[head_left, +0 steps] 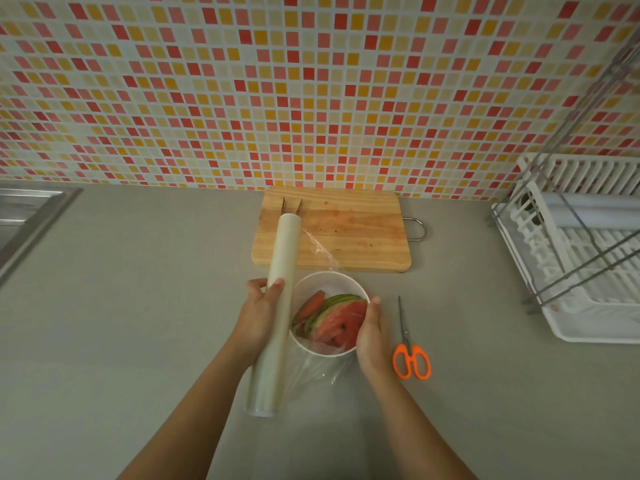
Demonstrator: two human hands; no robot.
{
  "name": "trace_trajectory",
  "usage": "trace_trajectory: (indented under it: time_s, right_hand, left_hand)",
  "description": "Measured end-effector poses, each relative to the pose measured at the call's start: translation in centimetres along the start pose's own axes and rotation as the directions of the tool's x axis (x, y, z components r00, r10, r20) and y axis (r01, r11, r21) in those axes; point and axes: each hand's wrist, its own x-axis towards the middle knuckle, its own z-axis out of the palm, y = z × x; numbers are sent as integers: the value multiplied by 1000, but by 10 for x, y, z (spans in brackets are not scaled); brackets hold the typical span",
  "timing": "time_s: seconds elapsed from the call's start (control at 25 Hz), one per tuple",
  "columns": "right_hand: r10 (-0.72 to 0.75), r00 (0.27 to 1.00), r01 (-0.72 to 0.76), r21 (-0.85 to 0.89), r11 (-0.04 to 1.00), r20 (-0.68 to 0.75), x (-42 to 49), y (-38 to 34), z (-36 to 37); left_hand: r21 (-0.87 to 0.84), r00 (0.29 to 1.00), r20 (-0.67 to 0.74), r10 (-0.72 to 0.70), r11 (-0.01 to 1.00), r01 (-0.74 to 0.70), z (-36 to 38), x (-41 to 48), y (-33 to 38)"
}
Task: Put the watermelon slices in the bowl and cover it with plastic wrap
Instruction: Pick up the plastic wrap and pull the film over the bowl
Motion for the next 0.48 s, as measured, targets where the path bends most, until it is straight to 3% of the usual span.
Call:
trace_trajectory:
  time_s: [0.24, 0.48]
  right_hand:
    - [-65, 996, 59, -93, 994, -64, 23, -14, -23]
    - [-55, 998, 47, -159, 986, -41, 35, -12, -27]
  left_hand:
    - [-44, 990, 124, 65, 997, -60, 21, 2, 7]
    - [-107, 989, 143, -34, 993, 49, 12, 7, -3]
